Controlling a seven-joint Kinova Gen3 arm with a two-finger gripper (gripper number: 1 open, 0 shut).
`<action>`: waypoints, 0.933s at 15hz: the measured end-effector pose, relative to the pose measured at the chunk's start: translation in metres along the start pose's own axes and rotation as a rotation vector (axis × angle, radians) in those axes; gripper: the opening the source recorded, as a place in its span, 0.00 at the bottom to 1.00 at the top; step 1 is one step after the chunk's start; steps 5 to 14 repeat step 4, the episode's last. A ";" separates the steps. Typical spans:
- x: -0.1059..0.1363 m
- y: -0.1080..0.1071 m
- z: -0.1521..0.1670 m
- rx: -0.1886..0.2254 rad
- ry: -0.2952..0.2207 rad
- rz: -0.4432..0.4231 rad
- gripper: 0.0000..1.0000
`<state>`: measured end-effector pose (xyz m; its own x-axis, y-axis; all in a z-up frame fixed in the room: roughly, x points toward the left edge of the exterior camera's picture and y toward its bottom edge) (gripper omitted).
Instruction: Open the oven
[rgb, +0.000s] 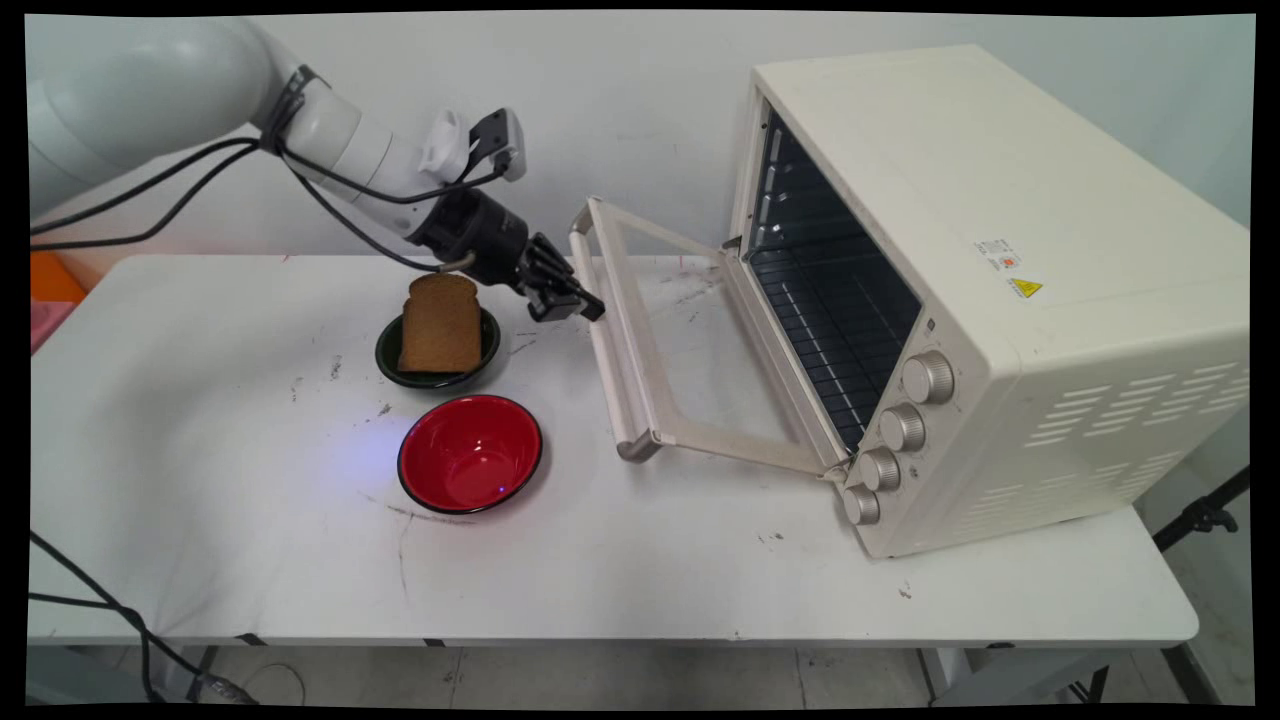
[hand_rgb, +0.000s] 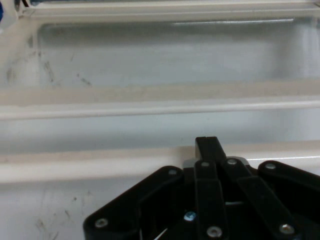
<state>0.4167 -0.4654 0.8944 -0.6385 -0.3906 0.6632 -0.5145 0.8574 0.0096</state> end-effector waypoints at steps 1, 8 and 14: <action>-0.004 -0.001 -0.001 0.002 0.000 0.000 0.00; -0.014 -0.005 -0.010 0.014 -0.006 -0.006 0.00; -0.014 -0.005 -0.010 0.014 -0.006 -0.006 0.00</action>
